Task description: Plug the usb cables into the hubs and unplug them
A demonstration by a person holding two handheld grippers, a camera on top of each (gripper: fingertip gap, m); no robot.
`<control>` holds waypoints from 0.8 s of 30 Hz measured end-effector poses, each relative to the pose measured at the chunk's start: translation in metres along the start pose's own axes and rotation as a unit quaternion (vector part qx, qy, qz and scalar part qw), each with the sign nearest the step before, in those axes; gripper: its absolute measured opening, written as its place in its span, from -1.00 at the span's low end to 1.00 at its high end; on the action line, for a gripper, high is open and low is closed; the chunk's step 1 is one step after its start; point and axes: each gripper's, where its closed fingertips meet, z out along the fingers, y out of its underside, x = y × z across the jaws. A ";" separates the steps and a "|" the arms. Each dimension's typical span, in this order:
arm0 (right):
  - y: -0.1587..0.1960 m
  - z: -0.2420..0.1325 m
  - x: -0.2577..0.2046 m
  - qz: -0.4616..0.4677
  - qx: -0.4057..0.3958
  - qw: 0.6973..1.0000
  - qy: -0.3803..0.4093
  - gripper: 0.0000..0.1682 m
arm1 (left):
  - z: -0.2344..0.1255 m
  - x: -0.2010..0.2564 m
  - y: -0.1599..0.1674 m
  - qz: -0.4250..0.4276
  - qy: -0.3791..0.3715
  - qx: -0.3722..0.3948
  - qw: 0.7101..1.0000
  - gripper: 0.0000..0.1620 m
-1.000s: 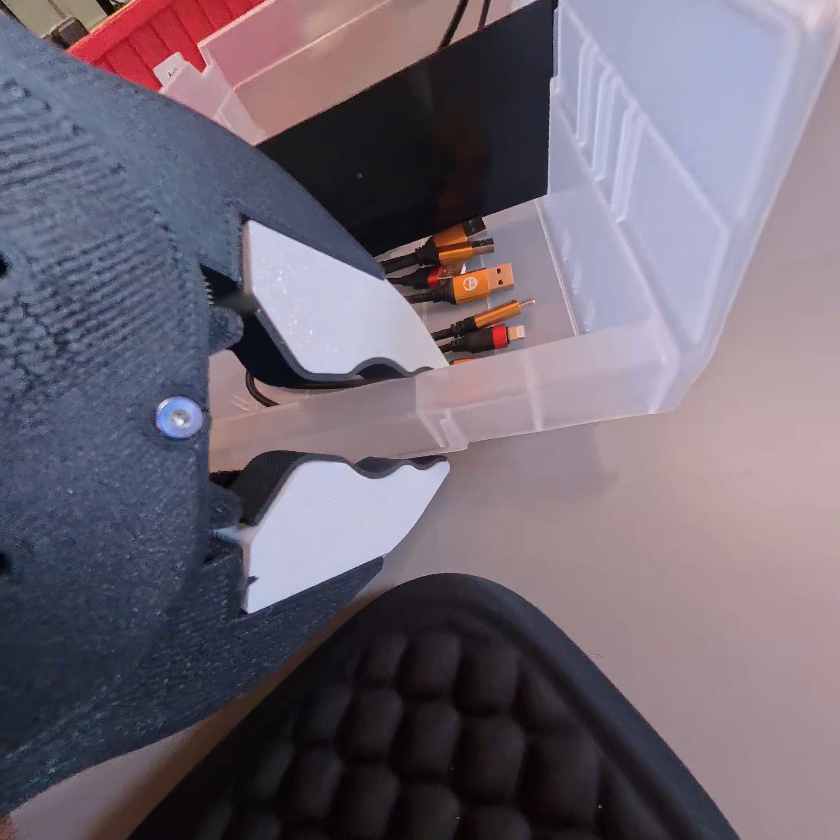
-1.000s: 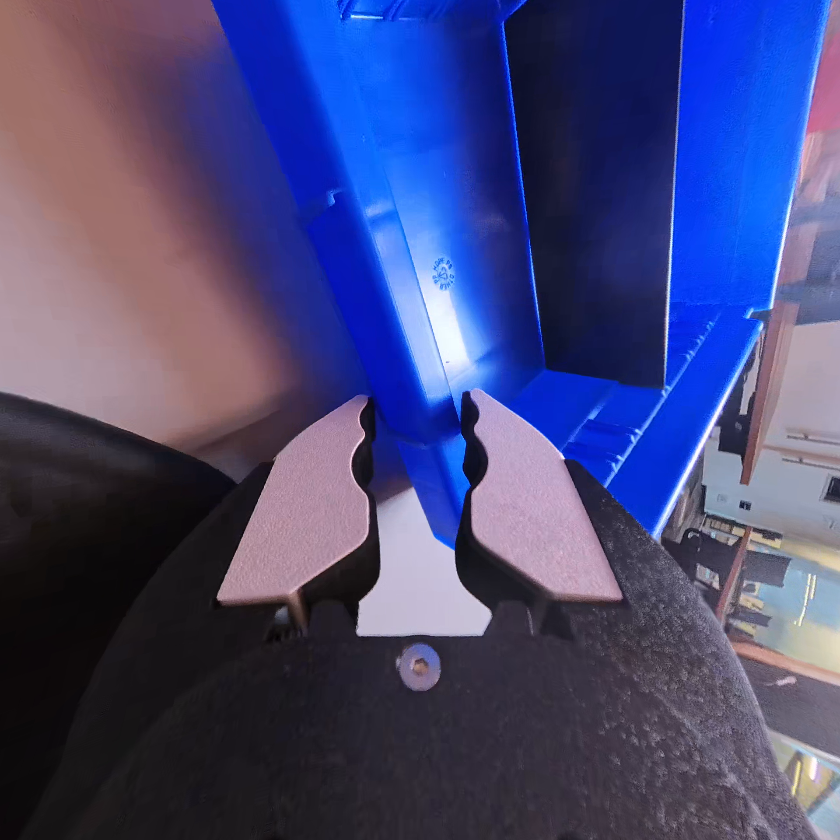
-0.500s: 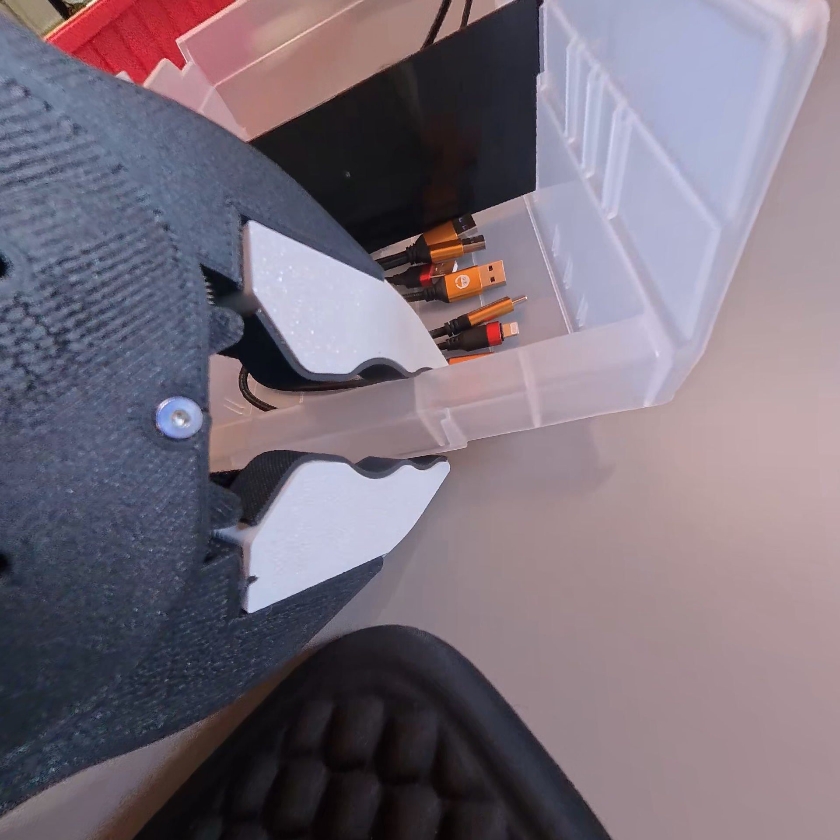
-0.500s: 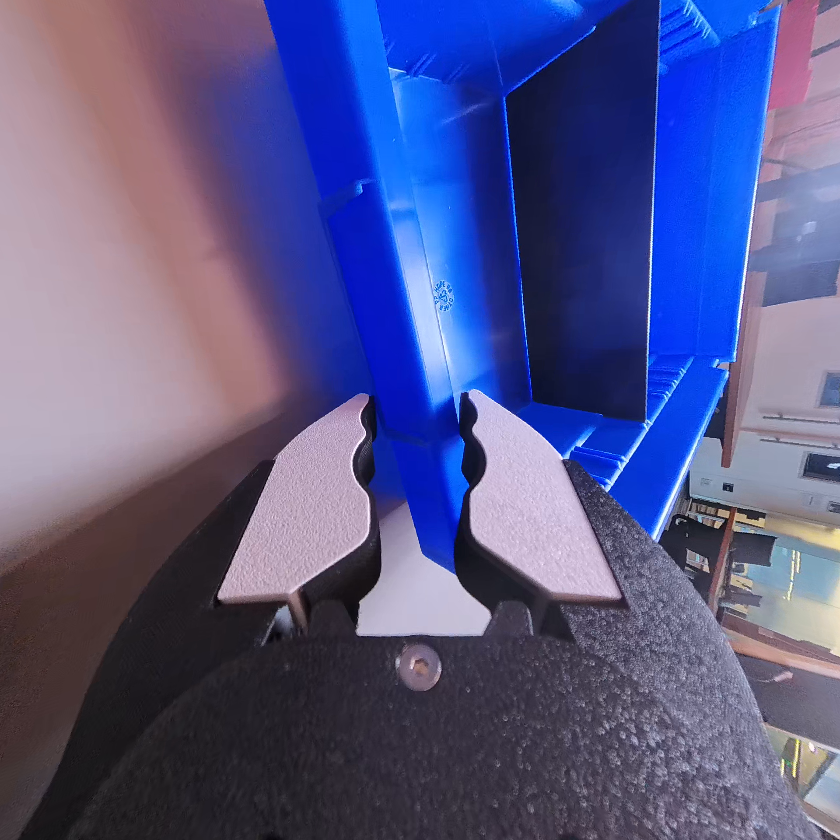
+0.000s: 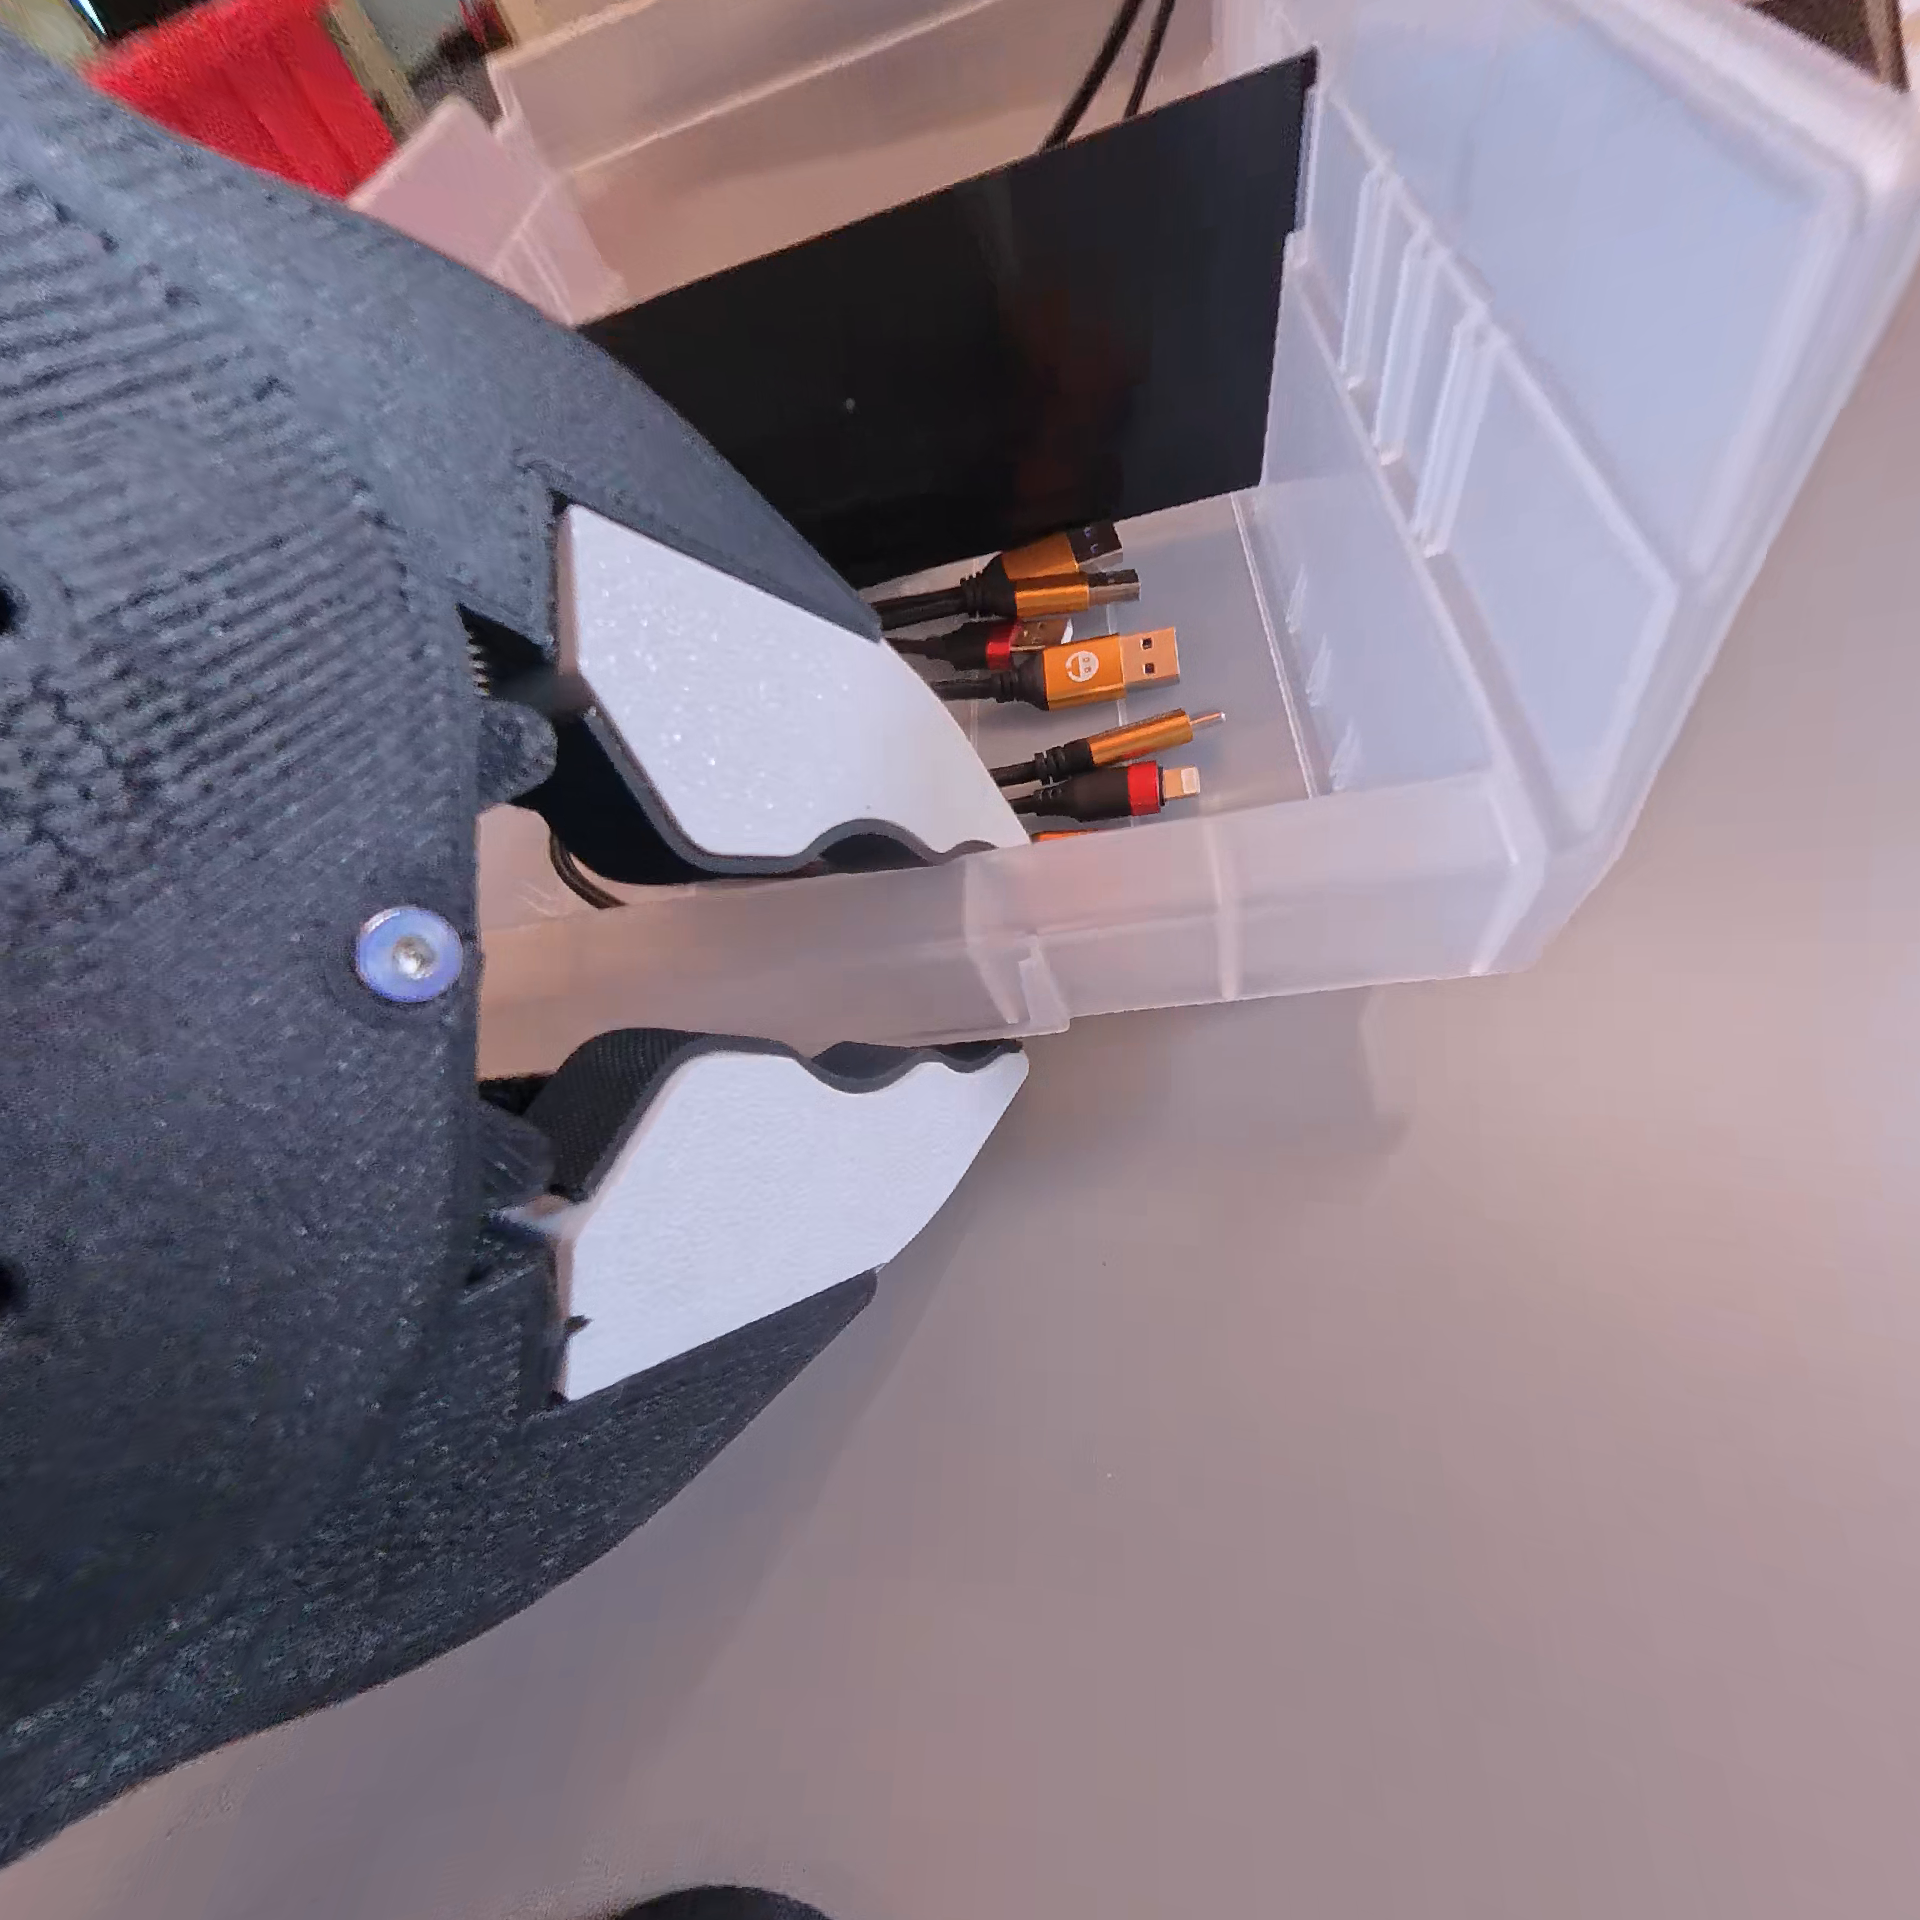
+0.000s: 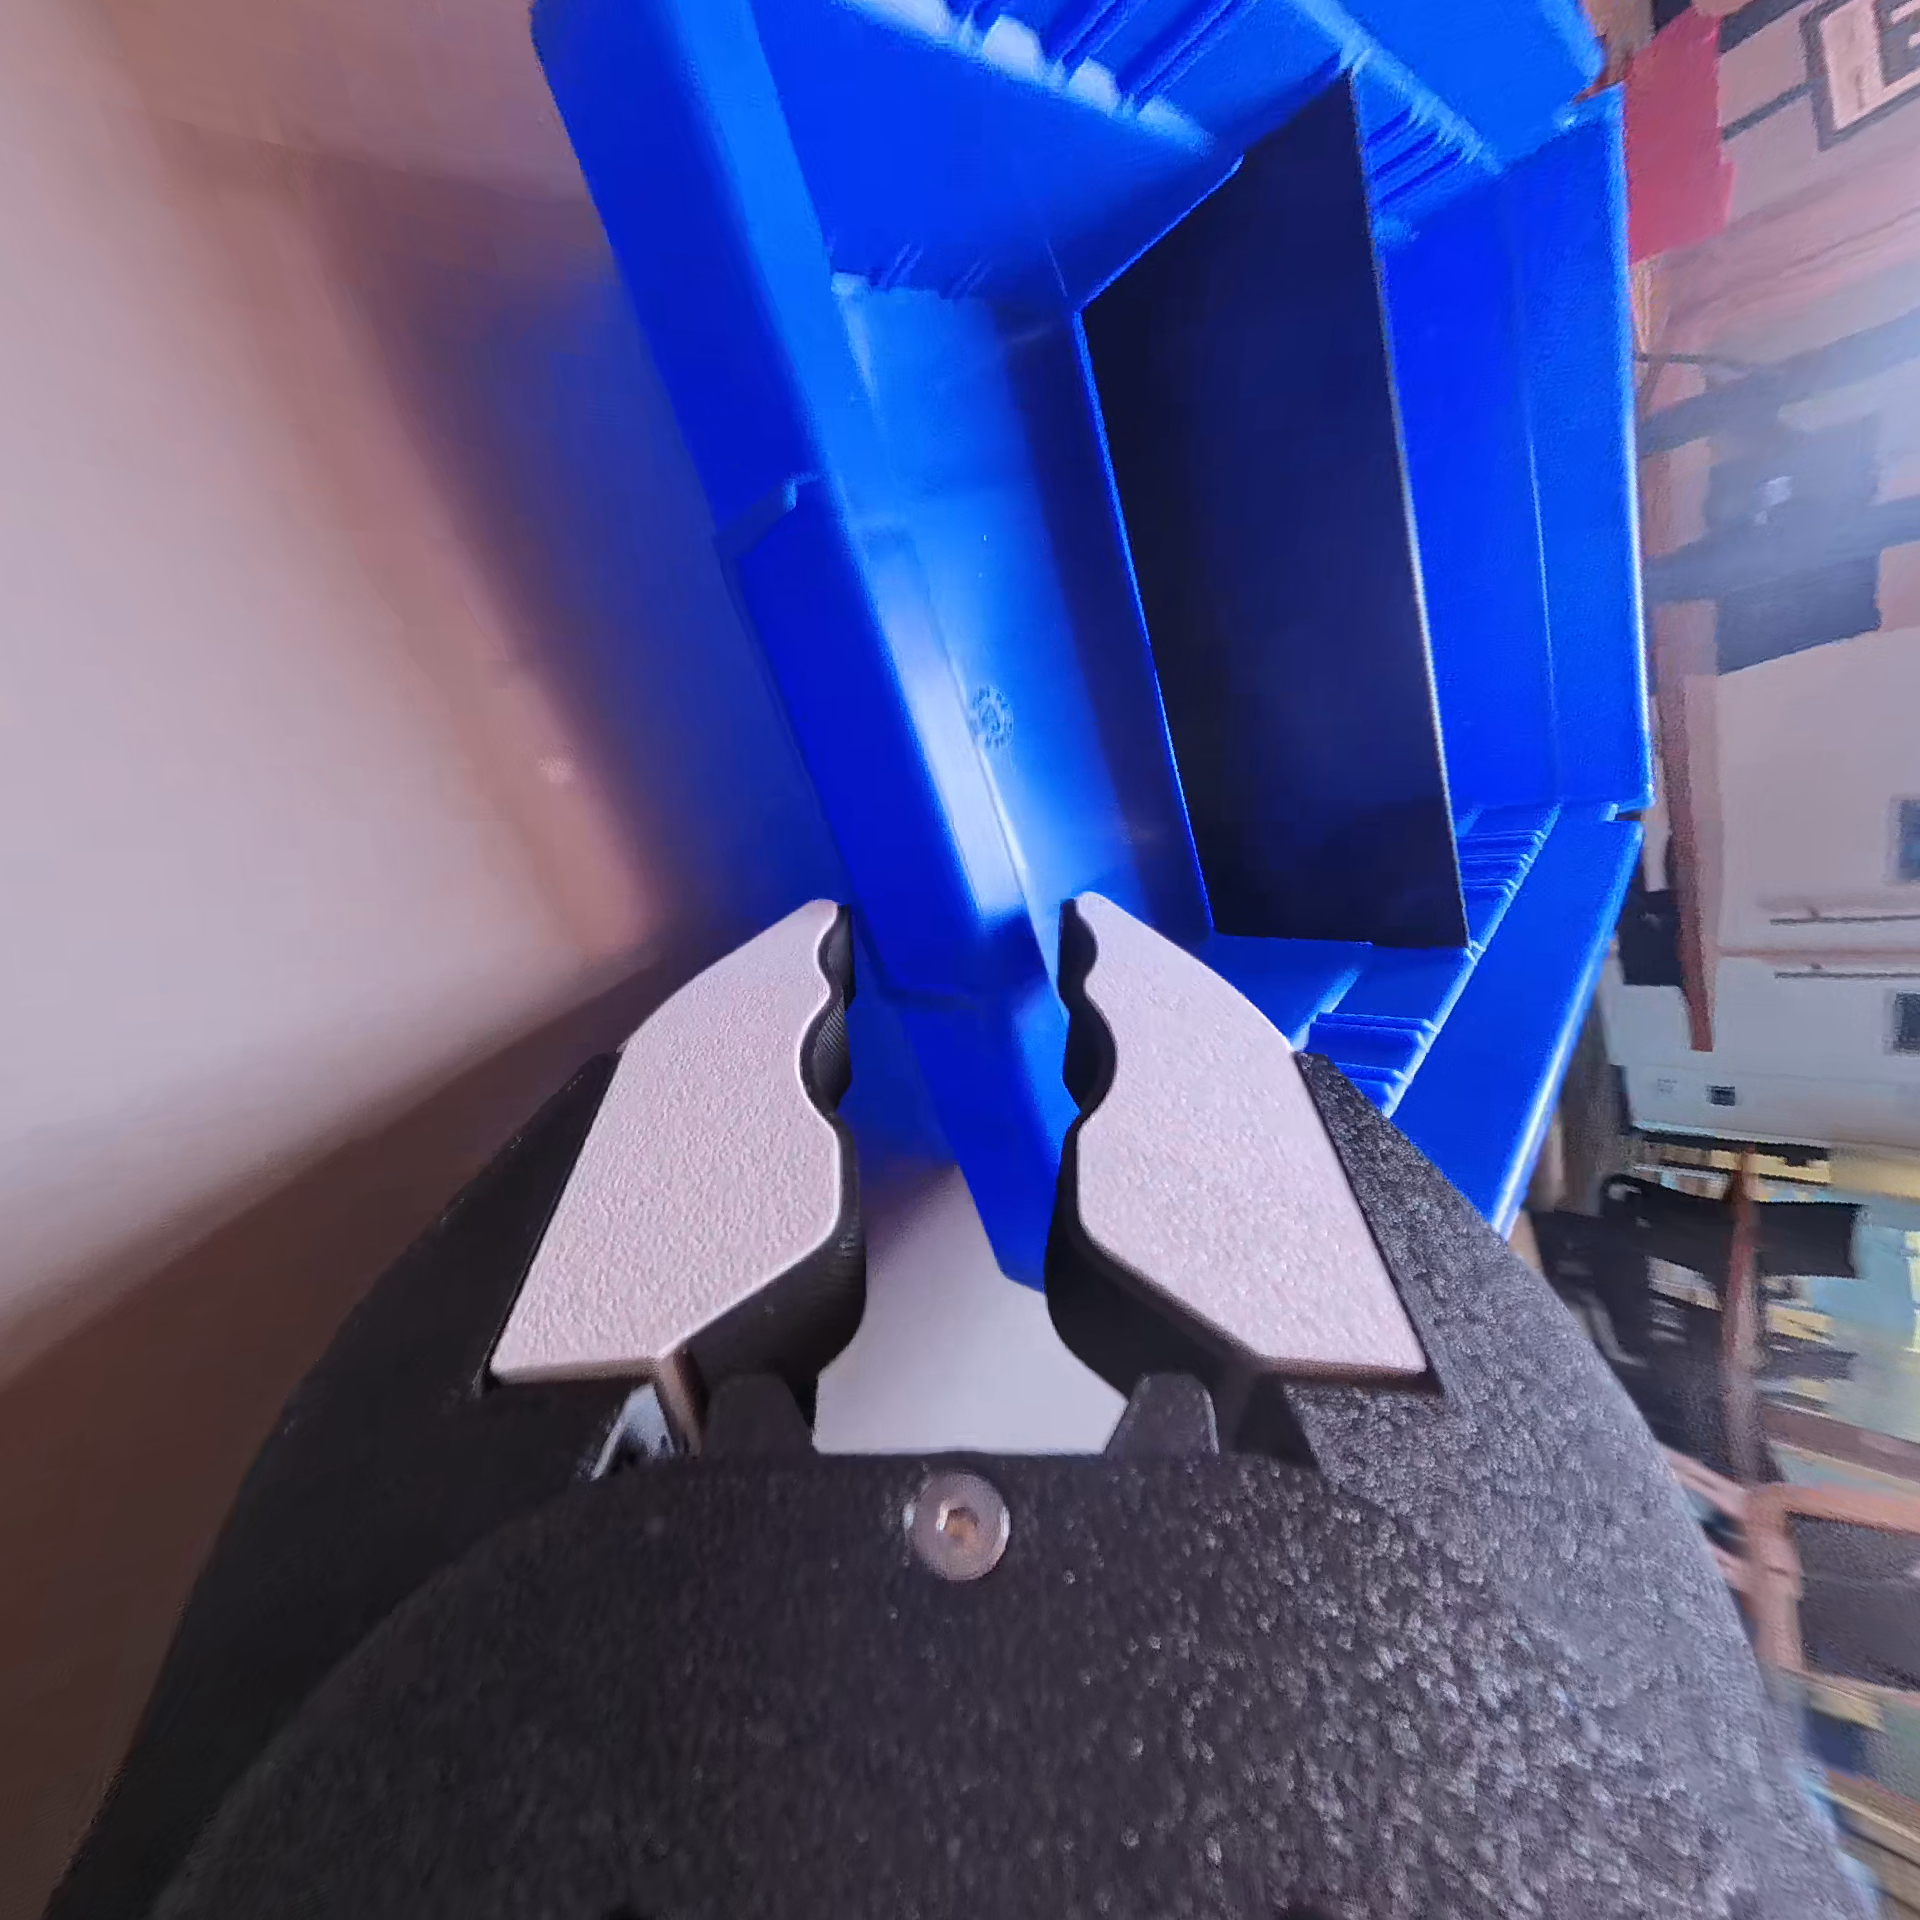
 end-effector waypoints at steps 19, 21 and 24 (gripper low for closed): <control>-0.127 -0.018 0.028 0.387 0.262 0.883 0.042 -0.97 | -0.095 -0.069 -0.095 -0.313 -0.203 0.430 0.822 -0.79; -0.123 -0.014 0.020 0.391 0.260 0.882 0.037 -0.99 | -0.080 -0.065 -0.084 -0.321 -0.210 0.412 0.826 -0.78; -0.121 -0.008 0.013 0.402 0.257 0.878 0.021 -0.99 | -0.062 -0.058 -0.076 -0.303 -0.214 0.378 0.848 -0.76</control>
